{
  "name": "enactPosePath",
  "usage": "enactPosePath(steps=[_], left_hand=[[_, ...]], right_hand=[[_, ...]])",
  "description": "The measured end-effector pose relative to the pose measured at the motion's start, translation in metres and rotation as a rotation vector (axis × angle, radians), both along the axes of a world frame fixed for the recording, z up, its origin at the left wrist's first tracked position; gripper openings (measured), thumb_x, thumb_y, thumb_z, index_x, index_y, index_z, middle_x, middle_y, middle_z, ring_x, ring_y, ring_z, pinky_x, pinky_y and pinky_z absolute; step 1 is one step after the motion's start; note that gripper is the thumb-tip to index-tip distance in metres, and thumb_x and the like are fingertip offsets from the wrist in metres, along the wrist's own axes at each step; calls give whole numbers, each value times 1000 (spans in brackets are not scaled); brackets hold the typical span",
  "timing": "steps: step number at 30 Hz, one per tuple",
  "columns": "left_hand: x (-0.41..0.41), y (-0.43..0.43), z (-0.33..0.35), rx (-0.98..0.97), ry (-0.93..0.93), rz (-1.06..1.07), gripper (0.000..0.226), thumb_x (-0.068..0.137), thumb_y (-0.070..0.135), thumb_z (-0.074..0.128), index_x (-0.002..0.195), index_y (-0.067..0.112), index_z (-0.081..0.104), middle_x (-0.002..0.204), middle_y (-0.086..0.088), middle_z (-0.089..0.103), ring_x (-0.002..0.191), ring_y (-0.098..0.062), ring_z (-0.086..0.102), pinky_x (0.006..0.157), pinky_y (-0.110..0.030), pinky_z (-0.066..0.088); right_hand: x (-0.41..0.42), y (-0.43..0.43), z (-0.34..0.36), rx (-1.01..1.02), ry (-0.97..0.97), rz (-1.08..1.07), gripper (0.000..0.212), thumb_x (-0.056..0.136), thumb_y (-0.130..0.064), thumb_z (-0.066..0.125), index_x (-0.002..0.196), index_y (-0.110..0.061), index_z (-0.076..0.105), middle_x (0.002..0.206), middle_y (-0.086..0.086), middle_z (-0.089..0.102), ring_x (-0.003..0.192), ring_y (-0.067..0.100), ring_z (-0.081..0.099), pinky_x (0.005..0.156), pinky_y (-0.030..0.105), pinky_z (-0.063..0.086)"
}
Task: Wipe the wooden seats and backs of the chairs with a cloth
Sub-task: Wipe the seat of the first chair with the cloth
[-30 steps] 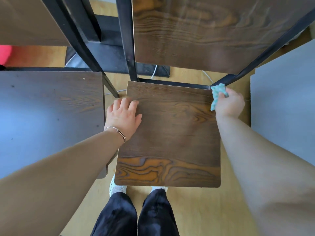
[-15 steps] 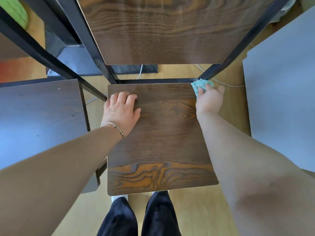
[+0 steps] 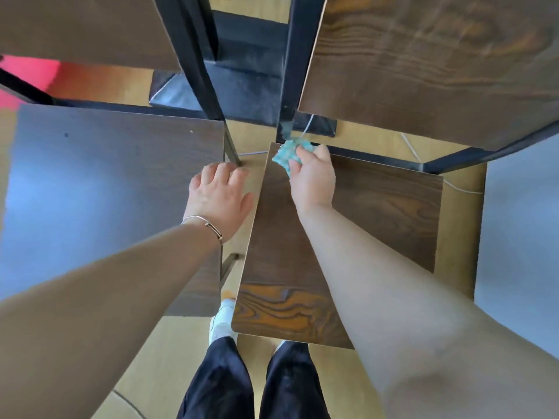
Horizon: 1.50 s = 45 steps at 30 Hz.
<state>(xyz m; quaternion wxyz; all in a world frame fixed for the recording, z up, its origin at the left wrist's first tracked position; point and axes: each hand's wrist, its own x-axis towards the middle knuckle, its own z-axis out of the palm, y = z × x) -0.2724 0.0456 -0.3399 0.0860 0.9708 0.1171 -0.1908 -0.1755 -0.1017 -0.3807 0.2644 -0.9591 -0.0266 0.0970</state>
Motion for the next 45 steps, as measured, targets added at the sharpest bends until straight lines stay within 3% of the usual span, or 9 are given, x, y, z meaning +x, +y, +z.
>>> enactPosePath(steps=[8,14,18,28,35,39,45], left_hand=[[-29,27,-3,-44,-3,86,49,97,46,39,141,25,37,138,-3,42,128,-31,33,105,-45,30],[-46,25,4,-71,-26,108,46,97,44,41,139,24,40,136,-4,44,126,-31,35,104,-45,30],[-61,20,11,-83,-27,87,47,97,45,39,138,23,40,134,-6,44,125,-33,36,103,-45,30],[-112,8,11,-62,1,-3,47,97,42,39,140,21,39,133,-8,45,125,-34,36,103,-48,32],[-145,-5,15,-50,5,-54,46,97,40,41,139,22,41,132,-9,45,123,-34,37,100,-46,32],[-152,-7,22,-38,2,-76,46,97,40,42,139,21,41,132,-9,45,123,-34,37,101,-46,32],[-138,-6,51,-5,-3,-85,48,98,42,38,141,22,37,136,-9,42,122,-34,37,99,-46,34]], right_hand=[[3,33,1,66,72,198,34,95,-22,62,128,-17,65,124,3,53,107,18,57,98,29,49],[-31,19,2,49,89,301,19,92,-18,65,109,-11,70,116,5,56,94,20,59,80,22,45],[-95,-3,4,47,76,379,12,89,-15,67,100,-9,68,105,6,56,86,23,58,73,29,46],[-230,-42,3,16,143,410,16,92,-18,63,104,-11,68,111,7,57,90,25,61,73,35,54],[-278,-54,1,25,149,446,14,91,-16,64,101,-10,70,108,8,60,85,31,63,65,37,54],[-287,-63,10,21,245,515,19,92,-15,61,108,-10,71,111,8,59,92,31,61,72,40,52],[-252,-77,49,154,173,203,17,89,-14,68,105,-9,72,97,1,58,82,19,60,76,26,46]])
